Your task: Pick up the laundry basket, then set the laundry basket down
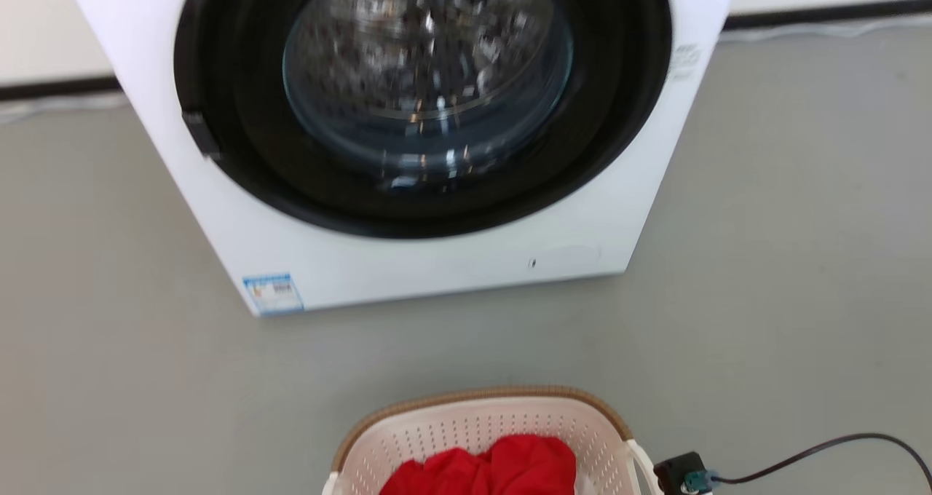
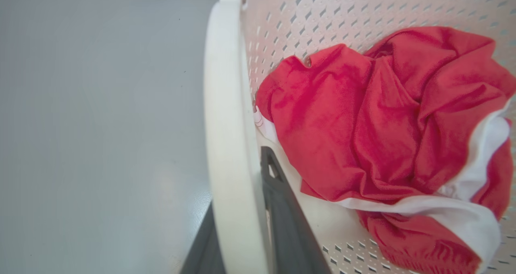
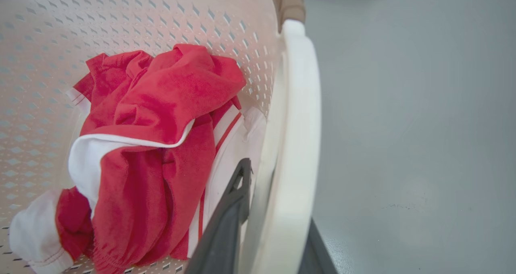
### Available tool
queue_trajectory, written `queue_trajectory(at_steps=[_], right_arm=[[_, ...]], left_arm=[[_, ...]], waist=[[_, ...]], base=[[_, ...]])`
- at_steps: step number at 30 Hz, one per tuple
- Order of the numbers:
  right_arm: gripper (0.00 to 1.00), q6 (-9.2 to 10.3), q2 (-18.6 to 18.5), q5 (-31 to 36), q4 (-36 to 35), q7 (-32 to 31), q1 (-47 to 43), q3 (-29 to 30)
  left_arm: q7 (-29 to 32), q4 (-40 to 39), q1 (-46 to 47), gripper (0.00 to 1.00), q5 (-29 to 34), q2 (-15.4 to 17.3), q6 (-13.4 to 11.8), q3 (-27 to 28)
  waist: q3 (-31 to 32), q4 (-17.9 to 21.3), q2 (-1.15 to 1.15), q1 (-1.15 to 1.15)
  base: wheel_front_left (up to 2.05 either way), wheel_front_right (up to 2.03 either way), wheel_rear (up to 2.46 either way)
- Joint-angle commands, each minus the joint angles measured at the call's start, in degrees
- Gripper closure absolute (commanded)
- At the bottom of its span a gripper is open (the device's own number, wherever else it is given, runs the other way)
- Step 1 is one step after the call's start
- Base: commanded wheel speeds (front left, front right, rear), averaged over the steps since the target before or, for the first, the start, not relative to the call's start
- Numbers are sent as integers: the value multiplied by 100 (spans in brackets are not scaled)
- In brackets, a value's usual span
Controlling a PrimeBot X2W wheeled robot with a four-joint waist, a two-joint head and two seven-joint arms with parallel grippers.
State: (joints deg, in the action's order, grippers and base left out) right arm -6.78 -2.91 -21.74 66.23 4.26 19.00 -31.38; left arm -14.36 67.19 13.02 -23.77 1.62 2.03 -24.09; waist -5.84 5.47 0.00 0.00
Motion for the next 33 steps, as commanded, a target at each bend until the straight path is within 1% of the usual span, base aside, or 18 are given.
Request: queue_trajectory(at_steps=[1,8,17,25,33], right_arm=[[100,-70,3,-7,-70,-4,-26,-177],[100,-70,3,-205,-80,-46,-124,-302],[100,-70,3,-287,78,70,-39,-339],[100,-70,3,-330,161,123,64,-344],[100,-70,3,-397,78,101,126,-432]], left_arm=[[-63,-95,-17,100,-24,126,4,44],[-63,-160,-173,100,-333,126,-97,-251],[-63,-295,-111,100,-625,126,-201,-439],[-63,-309,-87,100,-757,126,-244,-560],[-63,-302,-85,100,-798,126,-294,-585]], waist=[[413,166,0,0],[576,156,0,0],[597,-9,0,0],[603,-115,0,0],[559,-95,0,0]], base=[[0,0,0],[0,0,0],[0,0,0],[0,0,0],[0,0,0]])
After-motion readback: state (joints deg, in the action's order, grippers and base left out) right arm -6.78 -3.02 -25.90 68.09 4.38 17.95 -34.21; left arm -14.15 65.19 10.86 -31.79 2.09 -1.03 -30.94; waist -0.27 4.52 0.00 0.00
